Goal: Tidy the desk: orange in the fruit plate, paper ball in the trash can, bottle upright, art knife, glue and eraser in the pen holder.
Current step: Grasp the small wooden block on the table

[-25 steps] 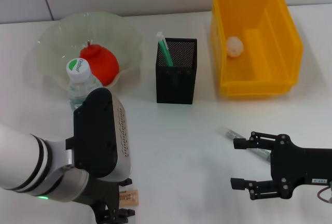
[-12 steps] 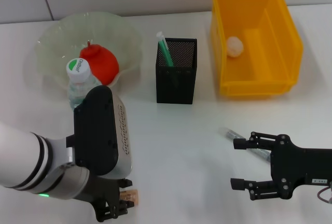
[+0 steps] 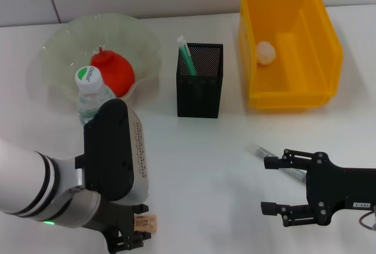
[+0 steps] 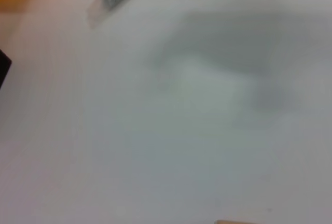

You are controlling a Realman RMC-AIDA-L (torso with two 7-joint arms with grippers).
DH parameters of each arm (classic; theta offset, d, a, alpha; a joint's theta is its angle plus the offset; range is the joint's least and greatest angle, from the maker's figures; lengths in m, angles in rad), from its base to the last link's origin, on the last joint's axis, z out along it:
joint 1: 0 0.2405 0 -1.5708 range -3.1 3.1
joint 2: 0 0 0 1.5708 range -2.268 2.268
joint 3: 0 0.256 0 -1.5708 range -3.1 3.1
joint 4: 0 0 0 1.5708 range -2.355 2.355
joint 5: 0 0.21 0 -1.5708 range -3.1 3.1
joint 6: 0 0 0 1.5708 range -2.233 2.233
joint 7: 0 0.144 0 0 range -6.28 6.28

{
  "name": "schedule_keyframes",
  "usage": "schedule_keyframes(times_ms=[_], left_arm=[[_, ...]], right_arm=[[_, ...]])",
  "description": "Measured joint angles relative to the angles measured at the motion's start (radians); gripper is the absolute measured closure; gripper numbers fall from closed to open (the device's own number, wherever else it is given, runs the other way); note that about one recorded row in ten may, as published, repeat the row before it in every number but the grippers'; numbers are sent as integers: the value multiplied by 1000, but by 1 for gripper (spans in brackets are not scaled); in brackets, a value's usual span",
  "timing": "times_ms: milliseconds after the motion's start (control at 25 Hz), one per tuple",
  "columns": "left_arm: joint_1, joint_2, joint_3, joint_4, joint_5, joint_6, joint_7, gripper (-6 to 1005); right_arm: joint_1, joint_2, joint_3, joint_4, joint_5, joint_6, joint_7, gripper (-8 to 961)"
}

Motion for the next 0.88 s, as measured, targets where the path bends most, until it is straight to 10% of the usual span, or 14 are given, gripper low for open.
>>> schedule_keyframes(times_ms=[880], left_arm=[[-21,-1,3,-42,2,-11,-5,547]], right_arm=[[-2,0,0,0,0,-1,0,117]])
